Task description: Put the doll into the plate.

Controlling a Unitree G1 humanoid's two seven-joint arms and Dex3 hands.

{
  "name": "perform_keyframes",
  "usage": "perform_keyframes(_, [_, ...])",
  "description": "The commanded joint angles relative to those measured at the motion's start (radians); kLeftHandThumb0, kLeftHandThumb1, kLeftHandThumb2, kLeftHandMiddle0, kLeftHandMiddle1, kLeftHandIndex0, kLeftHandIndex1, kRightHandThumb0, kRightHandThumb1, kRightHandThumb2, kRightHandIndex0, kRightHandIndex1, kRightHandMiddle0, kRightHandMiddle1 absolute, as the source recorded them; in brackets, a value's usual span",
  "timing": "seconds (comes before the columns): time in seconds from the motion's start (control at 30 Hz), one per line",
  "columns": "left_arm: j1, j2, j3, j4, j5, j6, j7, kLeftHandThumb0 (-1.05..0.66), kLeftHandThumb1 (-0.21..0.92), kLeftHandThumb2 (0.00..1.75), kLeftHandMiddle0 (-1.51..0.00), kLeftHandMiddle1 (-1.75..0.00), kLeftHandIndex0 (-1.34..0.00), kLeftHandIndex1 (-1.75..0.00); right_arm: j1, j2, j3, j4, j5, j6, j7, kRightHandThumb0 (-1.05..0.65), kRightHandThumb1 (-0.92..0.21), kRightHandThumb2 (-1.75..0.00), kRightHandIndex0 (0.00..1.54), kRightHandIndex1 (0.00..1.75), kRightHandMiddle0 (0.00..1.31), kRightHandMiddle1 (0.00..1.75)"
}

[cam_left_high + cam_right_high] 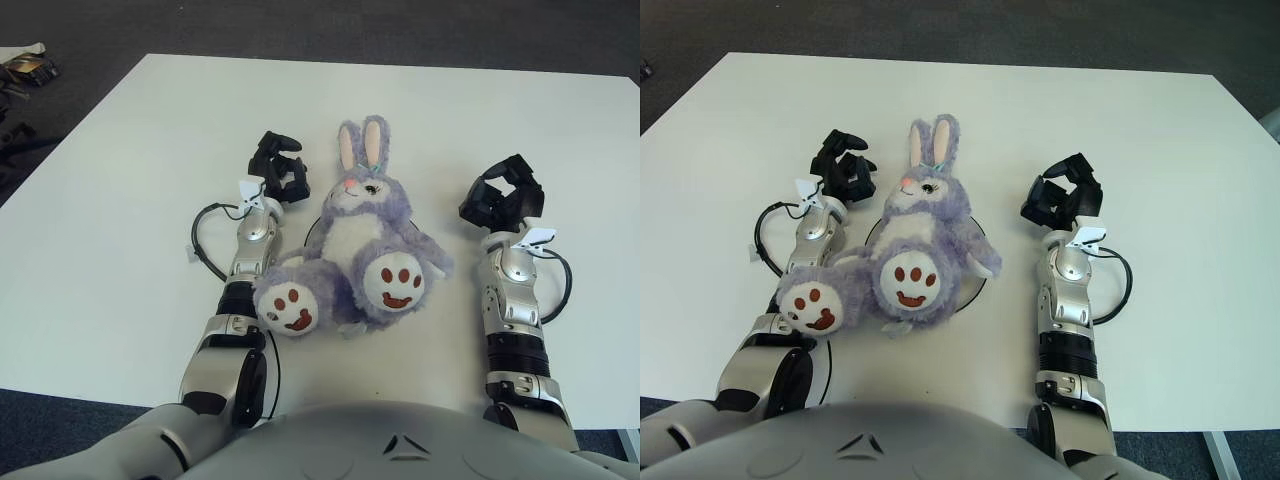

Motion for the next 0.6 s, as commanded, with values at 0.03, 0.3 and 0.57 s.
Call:
perform_keyframes(0.03, [0.02,0.002,0.0,0.012,-0.01,0.013,-0.011,-0.01,0.3,1.35,-0.51,-1.75,-0.5,-1.75,0.089,0.03,-0.006,0.049,0.008,0.003,0.004,-0.51,-0.26,-1.39,1.32,1.75,0.66,1.75])
perform_keyframes(0.3, [0.02,0.004,-0.001,0.012,-0.018,0.015,-0.017,-0.01,0.3,1.34,-0.51,-1.75,-0.5,-1.75,0.089,0.028,-0.007,0.048,0.009,0.015,0.002,-0.51,-0.26,-1.4,1.33,1.75,0.67,1.75])
perform_keyframes(0.57, [0.018,0.003,-0.003,0.013,-0.016,0.015,-0.013,-0.01,0.3,1.34,-0.51,-1.75,-0.5,-1.75,0.086,0.027,-0.012,0.052,0.01,0.016,0.003,-0.51,-0.25,-1.41,1.32,1.75,0.67,1.75])
